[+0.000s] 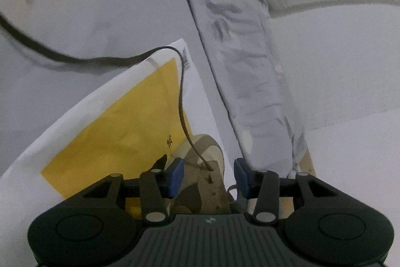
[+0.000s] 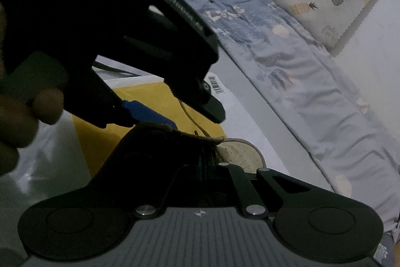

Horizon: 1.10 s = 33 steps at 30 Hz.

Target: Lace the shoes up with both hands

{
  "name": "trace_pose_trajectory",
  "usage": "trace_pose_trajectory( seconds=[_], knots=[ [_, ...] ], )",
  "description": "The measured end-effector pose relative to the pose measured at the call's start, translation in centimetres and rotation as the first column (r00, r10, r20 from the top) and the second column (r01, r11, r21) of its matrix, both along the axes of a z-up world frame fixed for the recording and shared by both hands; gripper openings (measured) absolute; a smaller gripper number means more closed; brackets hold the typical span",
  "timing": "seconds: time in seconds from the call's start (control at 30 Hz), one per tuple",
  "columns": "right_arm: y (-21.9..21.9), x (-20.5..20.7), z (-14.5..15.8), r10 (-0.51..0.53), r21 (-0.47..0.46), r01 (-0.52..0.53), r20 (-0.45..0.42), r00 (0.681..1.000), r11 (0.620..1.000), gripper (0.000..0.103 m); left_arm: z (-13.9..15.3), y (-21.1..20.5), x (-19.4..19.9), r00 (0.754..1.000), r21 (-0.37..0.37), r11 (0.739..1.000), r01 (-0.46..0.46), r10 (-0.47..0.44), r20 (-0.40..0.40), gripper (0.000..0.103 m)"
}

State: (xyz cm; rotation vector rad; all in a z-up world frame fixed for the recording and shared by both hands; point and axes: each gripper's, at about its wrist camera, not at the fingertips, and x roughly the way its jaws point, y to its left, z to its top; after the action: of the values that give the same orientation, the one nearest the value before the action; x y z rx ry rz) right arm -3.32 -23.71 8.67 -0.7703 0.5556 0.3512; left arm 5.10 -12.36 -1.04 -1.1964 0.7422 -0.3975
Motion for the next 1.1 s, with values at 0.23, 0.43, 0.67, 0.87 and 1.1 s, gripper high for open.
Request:
trace_pose_trajectory(
  seconds=[0.23, 0.43, 0.67, 0.87, 1.1],
  knots=[
    [-0.1, -0.6, -0.2, -0.004, 0.009, 0.004, 0.000, 1.000, 1.000, 0.002, -0.5, -0.5, 0.0, 1.000, -0.013, 1.000, -0.012, 0.012, -0.023, 0.024],
    [-0.1, -0.7, -0.3, -0.006, 0.015, 0.006, 0.003, 1.000, 1.000, 0.002, -0.6, -0.5, 0.2, 0.999, -0.001, 1.000, -0.026, 0.026, -0.022, 0.006],
    [0.0, -0.7, -0.5, -0.012, 0.018, 0.012, 0.003, 1.000, 1.000, 0.003, -0.3, -0.4, 0.1, 1.000, 0.012, 1.000, -0.020, 0.020, -0.001, 0.000],
    [0.1, -0.8, -0.6, -0.023, 0.024, 0.023, 0.002, 1.000, 0.999, 0.003, 0.6, 0.3, 0.1, 0.999, 0.057, 0.998, -0.038, 0.037, 0.028, 0.000],
    [-0.1, -0.9, -0.5, -0.027, 0.029, 0.027, 0.000, 1.000, 0.999, 0.003, 1.0, 2.7, -0.4, 0.985, 0.085, 0.981, -0.173, 0.173, 0.015, 0.000]
  ],
)
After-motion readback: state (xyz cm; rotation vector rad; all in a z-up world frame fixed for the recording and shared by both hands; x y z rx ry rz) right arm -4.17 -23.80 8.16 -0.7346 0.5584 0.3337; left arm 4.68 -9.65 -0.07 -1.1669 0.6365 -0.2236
